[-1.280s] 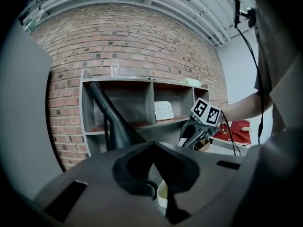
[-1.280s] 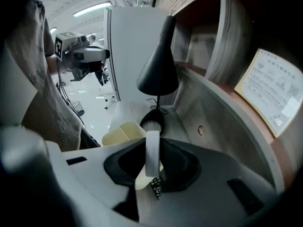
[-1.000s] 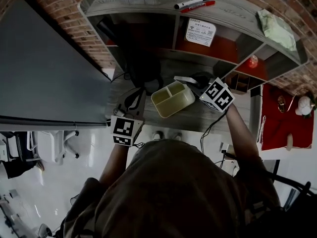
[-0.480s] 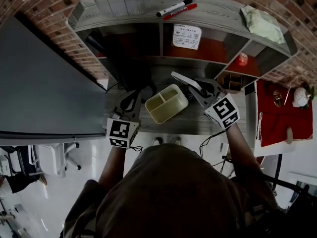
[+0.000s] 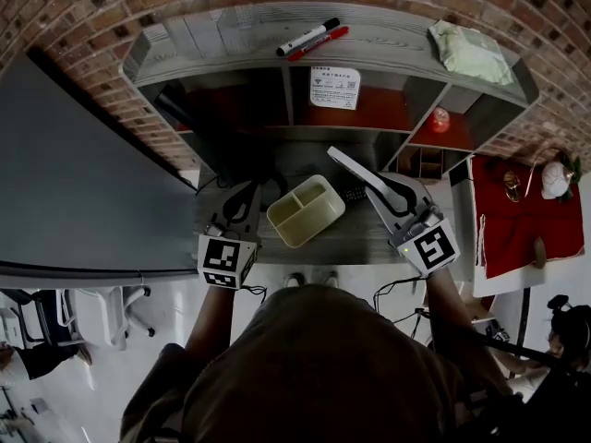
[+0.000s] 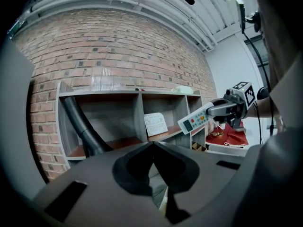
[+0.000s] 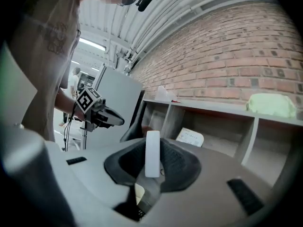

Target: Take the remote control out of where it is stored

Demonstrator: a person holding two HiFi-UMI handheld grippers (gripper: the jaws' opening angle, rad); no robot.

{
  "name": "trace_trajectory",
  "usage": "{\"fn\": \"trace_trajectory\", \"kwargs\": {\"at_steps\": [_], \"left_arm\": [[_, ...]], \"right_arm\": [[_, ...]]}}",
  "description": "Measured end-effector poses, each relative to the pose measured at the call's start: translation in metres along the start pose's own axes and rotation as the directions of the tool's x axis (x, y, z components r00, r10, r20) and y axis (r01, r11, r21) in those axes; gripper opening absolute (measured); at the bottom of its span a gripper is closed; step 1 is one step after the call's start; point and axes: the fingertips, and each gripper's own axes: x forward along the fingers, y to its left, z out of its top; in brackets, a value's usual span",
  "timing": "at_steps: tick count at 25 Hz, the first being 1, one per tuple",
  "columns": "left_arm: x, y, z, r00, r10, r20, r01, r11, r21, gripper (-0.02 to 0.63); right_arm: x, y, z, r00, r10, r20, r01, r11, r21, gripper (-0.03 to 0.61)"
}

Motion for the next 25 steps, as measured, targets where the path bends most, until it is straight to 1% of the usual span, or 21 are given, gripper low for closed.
{"fn": "trace_trajectory", "kwargs": {"at_steps": [4,8,11,15,20,25], "left_arm": [[0.002,-0.006,0.005,1.000,-0.017,0.012,0.017,1.000,0.011,0.011],[0.002,-0.010,0.005,1.000,-0.028,0.005,0.028,1.000,0.012,0.011],[0.002,-0.013,0.004,0.999,-0.032,0.000,0.032,0.999,0.009,0.011],[0.002,-0.019,0.016,0.998,-0.046,0.030,0.046,0.999,0.021,0.011],[-0.002,-0.027,0.019,0.998,-0.060,0.038,0.059,0.998,0.026,0.011],[-0.007,-0.033,0.020,0.996,-0.076,0.042,0.075,0.997,0.031,0.011]], "right_arm": [[-0.015,-0.003,0.008,0.998,-0.049,0.029,0.050,0.999,0.000,0.081],[-0.026,-0.008,0.009,0.995,-0.094,0.027,0.094,0.995,0.028,0.081],[-0.034,-0.009,0.006,0.993,-0.112,0.020,0.111,0.993,0.040,0.081],[-0.044,-0.010,0.001,0.990,-0.143,0.017,0.142,0.988,0.066,0.081],[-0.063,-0.008,-0.001,0.980,-0.197,0.023,0.193,0.975,0.108,0.081],[-0.081,0.001,0.001,0.976,-0.218,0.022,0.214,0.970,0.117,0.081]]}}
